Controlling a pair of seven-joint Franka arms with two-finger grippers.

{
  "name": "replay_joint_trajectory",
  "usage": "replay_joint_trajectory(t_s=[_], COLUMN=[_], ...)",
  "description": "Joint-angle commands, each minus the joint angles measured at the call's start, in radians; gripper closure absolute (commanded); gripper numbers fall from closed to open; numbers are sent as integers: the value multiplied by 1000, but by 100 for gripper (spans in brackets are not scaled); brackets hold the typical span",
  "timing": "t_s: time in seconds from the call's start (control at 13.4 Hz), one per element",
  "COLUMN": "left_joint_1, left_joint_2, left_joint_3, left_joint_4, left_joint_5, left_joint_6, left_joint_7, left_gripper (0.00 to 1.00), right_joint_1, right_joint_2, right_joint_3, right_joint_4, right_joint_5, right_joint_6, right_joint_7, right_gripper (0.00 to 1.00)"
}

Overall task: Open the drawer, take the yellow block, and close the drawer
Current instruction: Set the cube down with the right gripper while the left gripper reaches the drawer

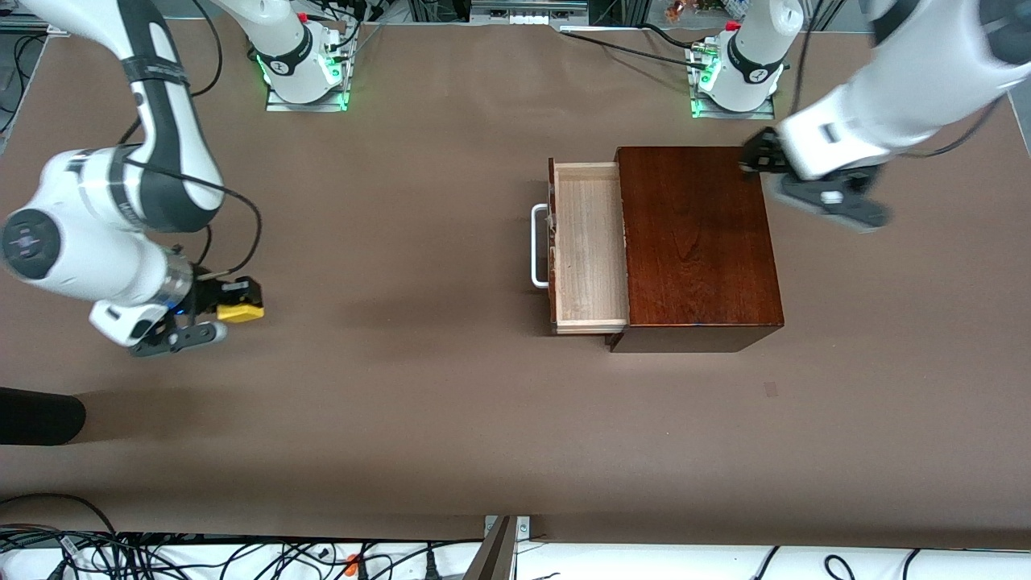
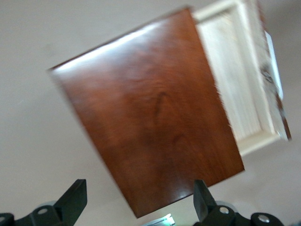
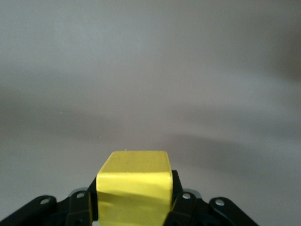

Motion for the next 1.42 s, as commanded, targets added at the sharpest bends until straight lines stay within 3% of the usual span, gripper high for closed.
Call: replay_joint_trajectory(t_s=[0.0,0.22,0.37,0.45,0.6,0.75,0.82,0.9,1.05,1.35], left_joint_1=[-75,-154,-221,-250,-287,-336,-361,-369,-382,-389], left_joint_2=[124,209,255,284,340,368,379,382,382,407], left_joint_3=[-31,-65,-85,-85,-86,-85,-85,-85,-85,-83], left_joint_4=[92,128,122,122,116,108,99,80,22,-39], left_joint_5=[-54,-119,-116,-116,-117,-108,-106,-102,-82,-62], left_joint_6=[-8,108,220,274,359,425,457,487,566,667], left_joint_7=[179,347,469,561,736,771,772,784,810,811], left_gripper=[0,0,0,0,0,0,0,0,0,0], right_joint_1=[-8,-7,-7,-7,-7,-7,-8,-8,-11,-20], right_joint_2=[-66,-40,-10,6,21,32,32,32,20,-51], right_joint_3=[63,90,107,110,113,113,113,113,113,113], right_joint_4=[-181,-311,-347,-356,-359,-365,-367,-369,-364,-356], right_joint_5=[-1,-6,-7,-7,-7,-7,-7,-7,-7,-9], right_joint_6=[149,347,410,429,438,441,441,441,441,432], right_joint_7=[100,119,118,122,121,119,110,110,107,104], right_gripper=[100,100,100,94,73,61,46,40,0,0])
